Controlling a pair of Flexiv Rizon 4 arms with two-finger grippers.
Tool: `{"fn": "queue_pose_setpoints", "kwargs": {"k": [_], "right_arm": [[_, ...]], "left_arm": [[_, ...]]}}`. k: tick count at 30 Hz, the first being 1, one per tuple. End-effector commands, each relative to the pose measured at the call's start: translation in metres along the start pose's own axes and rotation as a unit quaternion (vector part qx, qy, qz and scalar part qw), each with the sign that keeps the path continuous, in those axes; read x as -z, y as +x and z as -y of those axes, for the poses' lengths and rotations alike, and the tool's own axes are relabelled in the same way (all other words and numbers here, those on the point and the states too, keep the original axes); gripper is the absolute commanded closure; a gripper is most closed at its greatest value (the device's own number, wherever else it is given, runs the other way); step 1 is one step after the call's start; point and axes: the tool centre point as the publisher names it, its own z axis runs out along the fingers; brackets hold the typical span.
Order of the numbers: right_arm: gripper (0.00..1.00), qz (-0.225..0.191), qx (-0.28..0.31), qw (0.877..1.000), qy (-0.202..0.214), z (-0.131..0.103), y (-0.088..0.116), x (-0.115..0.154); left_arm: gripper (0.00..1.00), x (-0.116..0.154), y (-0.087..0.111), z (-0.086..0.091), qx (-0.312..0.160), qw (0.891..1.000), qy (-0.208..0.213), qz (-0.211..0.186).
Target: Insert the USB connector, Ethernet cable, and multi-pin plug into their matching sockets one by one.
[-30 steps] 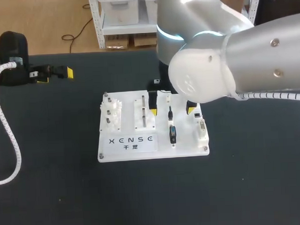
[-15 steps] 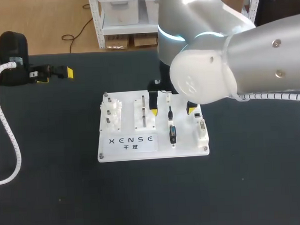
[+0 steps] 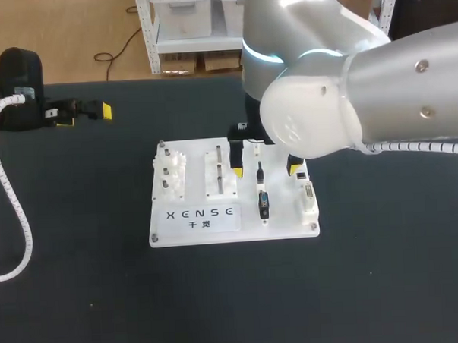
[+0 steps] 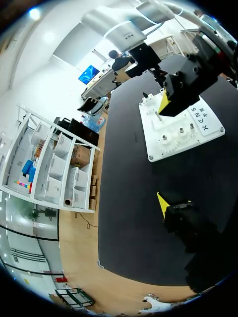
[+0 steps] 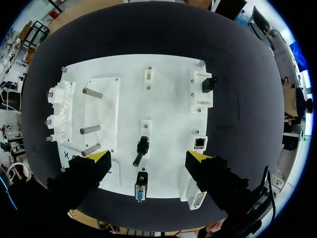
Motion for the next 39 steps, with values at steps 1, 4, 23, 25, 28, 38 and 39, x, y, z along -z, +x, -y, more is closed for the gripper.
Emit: {"fn": "queue_pose_setpoints", "kwargs": {"k": [1,4,23,25,28,38,39], "right_arm": [[0.0,-0.002,0.003,1.0,0.011,-0.002,-0.006,0.001],[0.0,0.001,0.005,1.0,0.017,-0.002,-0.006,0.0],[0.0,0.011,-0.004,0.999,0.036,0.0,0.0,-0.01],[0.0,0.01,-0.005,0.999,0.036,0.002,-0.001,-0.01],[0.0,0.01,-0.006,0.999,0.037,0.002,-0.001,-0.011],[0.51,0.01,-0.014,0.999,0.037,0.002,0.004,-0.016],[0.51,0.01,-0.014,0.999,0.037,0.002,0.004,-0.016]], "left_arm": [[0.0,0.0,0.0,0.0,0.0,1.0,0.0,0.0],[0.0,0.0,0.0,0.0,0.0,1.0,0.0,0.0],[0.0,0.0,0.0,0.0,0.0,1.0,0.0,0.0],[0.0,0.0,0.0,0.0,0.0,1.0,0.0,0.0],[0.0,0.0,0.0,0.0,0.0,1.0,0.0,0.0],[0.0,0.0,0.0,0.0,0.0,1.0,0.0,0.0],[0.0,0.0,0.0,0.0,0.0,1.0,0.0,0.0]]}}
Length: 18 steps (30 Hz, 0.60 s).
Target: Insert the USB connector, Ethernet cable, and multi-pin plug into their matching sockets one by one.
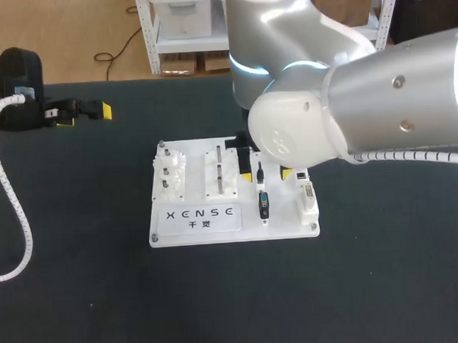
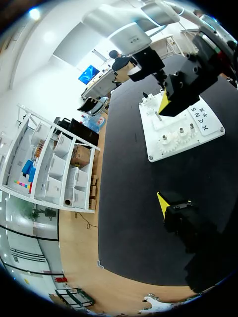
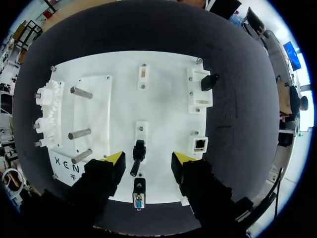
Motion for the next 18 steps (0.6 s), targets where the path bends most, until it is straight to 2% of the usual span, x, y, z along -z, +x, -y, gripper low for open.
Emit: {"fn": "queue_pose_setpoints", "kwargs": {"k": [1,18], "right_arm": [[0.51,0.004,-0.001,1.0,-0.001,0.0004,0.0038,-0.0018],[0.54,0.016,-0.009,1.0,0.001,0.0012,-0.0061,0.0013]], "left_arm": [[0.0,0.0,0.0,0.0,0.0,1.0,0.0,0.0],[0.0,0.0,0.0,0.0,0.0,1.0,0.0,0.0]]}}
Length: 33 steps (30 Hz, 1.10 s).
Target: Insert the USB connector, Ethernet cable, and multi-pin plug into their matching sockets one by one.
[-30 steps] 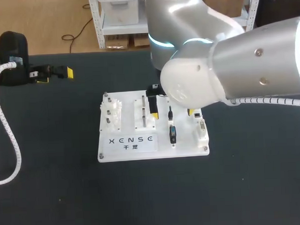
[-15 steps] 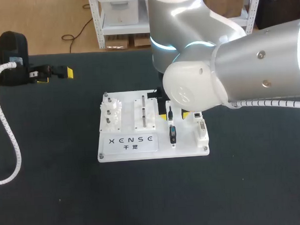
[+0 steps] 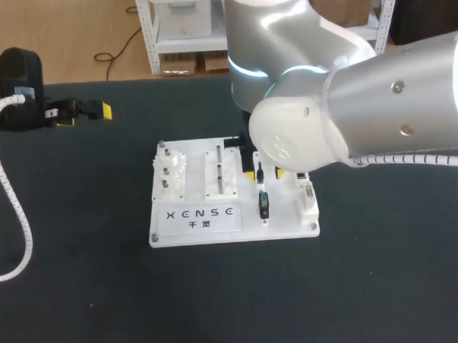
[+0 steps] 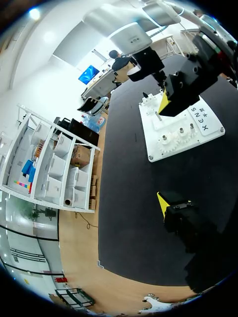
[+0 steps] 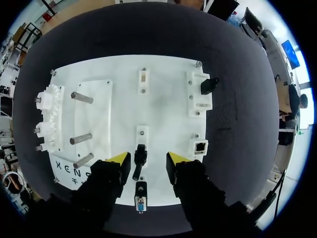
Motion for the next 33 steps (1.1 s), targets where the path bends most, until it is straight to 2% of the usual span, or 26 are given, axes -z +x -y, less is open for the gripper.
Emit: {"fn": "queue_pose_setpoints", "kwargs": {"k": [1,7,11,24,33], "right_arm": [[0.56,0.004,-0.002,1.0,0.0,0.002,0.0,0.0],[0.64,0.004,-0.003,1.0,0.006,0.003,0.0,-0.002],[0.75,0.003,-0.004,1.0,0.006,0.002,0.001,-0.004],[1.0,0.006,-0.001,1.0,0.009,0.0,0.003,-0.004],[1.0,0.03,0.001,1.0,0.008,0.0,0.002,0.013]], "left_arm": [[0.0,0.0,0.0,0.0,0.0,1.0,0.0,0.0],[0.0,0.0,0.0,0.0,0.0,1.0,0.0,0.0],[0.0,0.0,0.0,0.0,0.0,1.0,0.0,0.0],[0.0,0.0,0.0,0.0,0.0,1.0,0.0,0.0],[0.0,0.0,0.0,0.0,0.0,1.0,0.0,0.0]]}}
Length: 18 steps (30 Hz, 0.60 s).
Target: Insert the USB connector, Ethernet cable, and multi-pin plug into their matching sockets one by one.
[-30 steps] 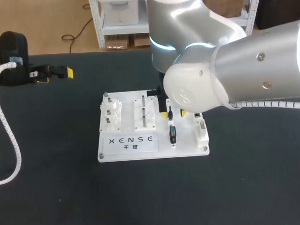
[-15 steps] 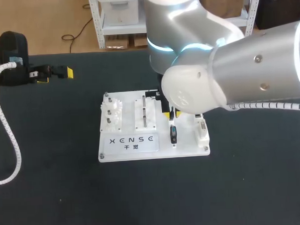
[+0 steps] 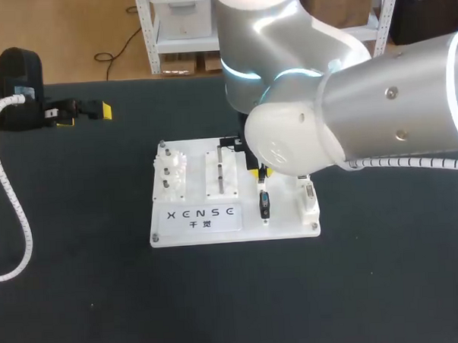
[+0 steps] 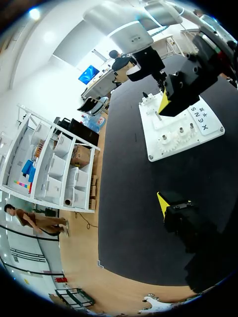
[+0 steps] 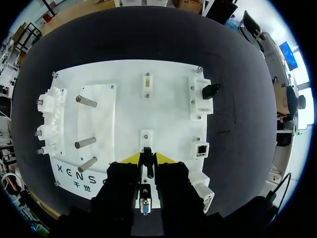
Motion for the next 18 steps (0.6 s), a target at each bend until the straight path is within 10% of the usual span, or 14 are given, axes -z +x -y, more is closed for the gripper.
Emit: {"fn": "queue_pose_setpoints", "kwargs": {"k": [1,18], "right_arm": [[1.0,0.014,-0.001,1.0,-0.002,0.006,0.006,0.01],[1.0,0.031,-0.011,0.999,-0.001,0.014,0.01,0.026]], "left_arm": [[0.0,0.0,0.0,0.0,0.0,1.0,0.0,0.0],[0.0,0.0,0.0,0.0,0.0,1.0,0.0,0.0]]}}
